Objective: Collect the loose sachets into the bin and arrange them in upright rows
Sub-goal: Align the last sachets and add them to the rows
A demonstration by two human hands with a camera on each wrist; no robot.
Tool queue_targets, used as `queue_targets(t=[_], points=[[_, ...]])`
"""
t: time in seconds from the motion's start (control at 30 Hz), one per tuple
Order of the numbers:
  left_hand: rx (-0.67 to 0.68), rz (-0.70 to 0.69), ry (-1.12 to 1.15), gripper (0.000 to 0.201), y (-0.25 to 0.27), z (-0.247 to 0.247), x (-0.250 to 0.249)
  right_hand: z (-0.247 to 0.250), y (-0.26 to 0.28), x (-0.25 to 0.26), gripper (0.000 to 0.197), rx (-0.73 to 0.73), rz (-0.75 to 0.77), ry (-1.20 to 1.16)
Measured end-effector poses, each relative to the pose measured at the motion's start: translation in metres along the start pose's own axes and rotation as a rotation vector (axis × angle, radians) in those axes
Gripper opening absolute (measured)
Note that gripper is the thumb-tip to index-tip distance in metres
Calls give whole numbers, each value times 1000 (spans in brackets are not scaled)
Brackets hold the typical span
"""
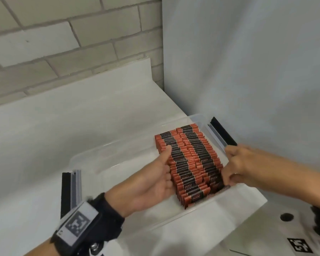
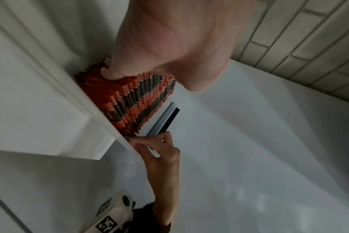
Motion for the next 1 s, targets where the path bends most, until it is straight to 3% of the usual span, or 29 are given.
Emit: queue_targets(t=[0.13, 0.23, 0.4, 0.47, 0.57, 0.77, 1.0], points=[[-36, -35, 38, 56, 4, -7, 2, 0, -7, -1, 18, 119, -37, 81], [-5, -3, -1, 66, 3, -8, 8, 4, -6, -1, 23, 141, -47, 87], [-15, 60, -5, 67, 0, -4, 13, 20, 4, 12, 26, -37, -24, -209], [-7, 67, -44, 65, 2, -6, 14, 19, 4, 25, 46, -14, 2, -347], [40, 96, -64, 74, 5, -9, 16, 2, 2, 39, 71, 166, 50, -339], [74, 128, -65, 82, 4, -4, 21, 4, 6, 41, 59, 29, 92, -416], [108, 157, -127, 85, -1, -8, 20, -3, -4, 50, 67, 71, 61, -475]])
Point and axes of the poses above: each hand's wrist, its own y-axis away from the middle knuckle, its own z-axis out of the back of the hand, x = y × z, the point moved 1 cm from there along -y, towards the middle knuckle, and after that the axes turned 10 degrees about z, right-handed, at the moved point
